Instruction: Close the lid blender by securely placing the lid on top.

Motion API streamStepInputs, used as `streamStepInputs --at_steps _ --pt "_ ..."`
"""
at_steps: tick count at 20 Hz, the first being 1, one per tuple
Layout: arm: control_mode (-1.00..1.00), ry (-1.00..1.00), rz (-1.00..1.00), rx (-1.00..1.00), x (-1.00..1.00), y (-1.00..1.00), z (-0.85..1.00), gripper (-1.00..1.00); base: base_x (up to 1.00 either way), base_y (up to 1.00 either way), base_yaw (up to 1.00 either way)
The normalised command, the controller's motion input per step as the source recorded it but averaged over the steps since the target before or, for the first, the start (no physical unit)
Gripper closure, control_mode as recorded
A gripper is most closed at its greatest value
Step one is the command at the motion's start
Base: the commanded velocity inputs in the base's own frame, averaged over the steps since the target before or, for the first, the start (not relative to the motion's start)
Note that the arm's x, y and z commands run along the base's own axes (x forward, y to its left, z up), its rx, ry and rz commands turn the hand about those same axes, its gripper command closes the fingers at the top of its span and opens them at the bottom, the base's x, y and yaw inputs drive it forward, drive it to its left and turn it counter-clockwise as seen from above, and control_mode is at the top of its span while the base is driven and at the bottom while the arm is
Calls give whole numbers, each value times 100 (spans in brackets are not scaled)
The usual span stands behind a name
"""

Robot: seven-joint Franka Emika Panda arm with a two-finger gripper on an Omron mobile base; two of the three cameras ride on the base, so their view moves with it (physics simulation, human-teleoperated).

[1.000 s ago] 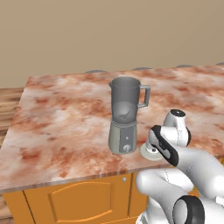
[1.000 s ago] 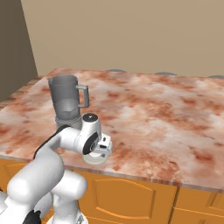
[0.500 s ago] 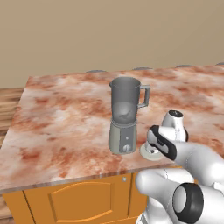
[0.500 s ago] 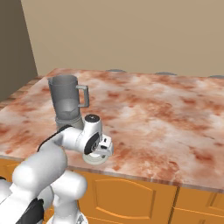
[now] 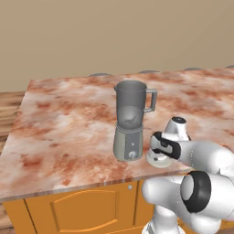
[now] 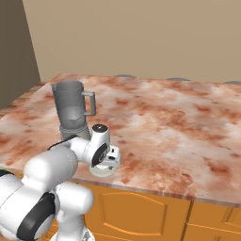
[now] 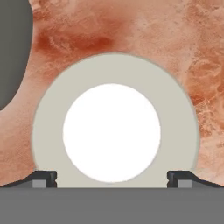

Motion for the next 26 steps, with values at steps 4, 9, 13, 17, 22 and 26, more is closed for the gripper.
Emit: streamStepInputs --at_steps 4,9,13,17,22,26 --pt "-100 0 8 0 24 10 -39 -100 0 0 0" --pt "-100 0 9 0 14 6 -46 -100 0 0 0" --pt "-100 0 8 0 1 12 -61 100 0 0 0" --pt "-100 0 6 0 0 23 -37 100 0 0 0" --pt "-100 -9 2 0 -22 4 16 100 0 0 0" --pt "-100 -24 0 0 -42 -1 79 100 0 0 0"
